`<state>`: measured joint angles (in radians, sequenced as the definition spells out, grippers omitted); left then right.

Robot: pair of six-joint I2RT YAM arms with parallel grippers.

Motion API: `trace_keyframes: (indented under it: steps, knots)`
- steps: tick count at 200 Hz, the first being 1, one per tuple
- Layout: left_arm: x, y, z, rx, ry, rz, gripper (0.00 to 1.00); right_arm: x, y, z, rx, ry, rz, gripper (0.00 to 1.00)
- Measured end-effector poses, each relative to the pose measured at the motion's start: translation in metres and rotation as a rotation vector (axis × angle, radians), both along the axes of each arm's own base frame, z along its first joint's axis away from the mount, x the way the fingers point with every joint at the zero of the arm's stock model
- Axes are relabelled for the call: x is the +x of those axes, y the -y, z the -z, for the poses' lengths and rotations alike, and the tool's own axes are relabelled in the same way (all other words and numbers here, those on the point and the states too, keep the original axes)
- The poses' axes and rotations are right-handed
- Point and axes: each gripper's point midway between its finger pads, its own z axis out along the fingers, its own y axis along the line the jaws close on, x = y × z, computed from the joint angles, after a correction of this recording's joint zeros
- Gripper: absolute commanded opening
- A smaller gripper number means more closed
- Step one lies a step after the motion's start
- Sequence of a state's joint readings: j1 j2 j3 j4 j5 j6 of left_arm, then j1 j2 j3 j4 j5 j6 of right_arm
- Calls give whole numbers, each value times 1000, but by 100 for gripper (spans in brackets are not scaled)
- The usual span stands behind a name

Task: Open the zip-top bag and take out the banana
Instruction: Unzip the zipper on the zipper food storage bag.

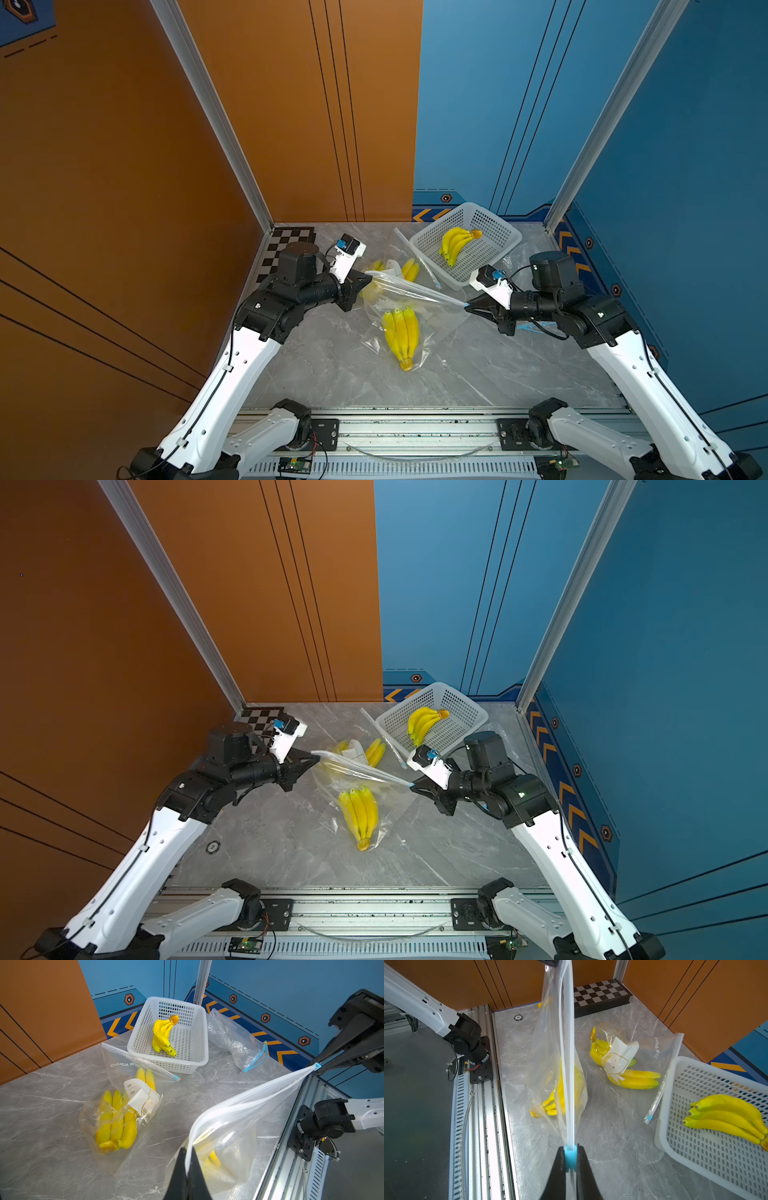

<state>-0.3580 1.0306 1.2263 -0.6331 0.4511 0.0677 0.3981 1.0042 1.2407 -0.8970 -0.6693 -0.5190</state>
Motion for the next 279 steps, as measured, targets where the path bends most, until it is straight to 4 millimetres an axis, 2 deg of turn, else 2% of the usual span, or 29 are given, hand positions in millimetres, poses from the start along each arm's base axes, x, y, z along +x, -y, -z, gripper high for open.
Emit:
trace_keyframes:
  steps: [93,108,115,120,132,137,143,156,177,201,215,231,260,279]
  knots:
    - [-4,3,0,-11,-14,19,3,-12,8,1,12,6,10,7]
    - [-6,5,0,-19,-16,34,3,-14,9,3,11,-7,14,11]
    - [-7,6,-1,-21,-15,41,3,-15,9,3,12,-19,17,15]
    - [-8,8,-1,-22,-13,50,3,-16,8,4,12,-28,16,22]
    - [-12,14,-2,-15,4,81,3,-22,6,6,15,-60,16,51]
    - [-14,17,-3,-12,14,103,3,-25,4,6,14,-64,8,58]
    - [-18,22,-4,-8,25,129,4,-29,2,6,15,-71,-2,64]
    - [-28,34,-5,1,53,202,4,-38,0,3,16,-63,-16,67]
    - [-42,50,-6,14,91,303,4,-42,3,-13,28,-32,-6,68]
    - [-49,61,-1,30,100,373,4,-30,-3,-41,49,11,-7,68]
    - [-50,66,3,41,103,400,4,-19,-10,-47,47,10,-13,67]
    - [-53,71,6,51,108,424,4,-7,-18,-38,26,-14,-27,66]
    - [-57,74,6,60,123,449,5,16,-34,-7,-38,-88,-47,64]
    - [-58,74,6,66,130,456,4,28,-39,3,-65,-90,-40,60]
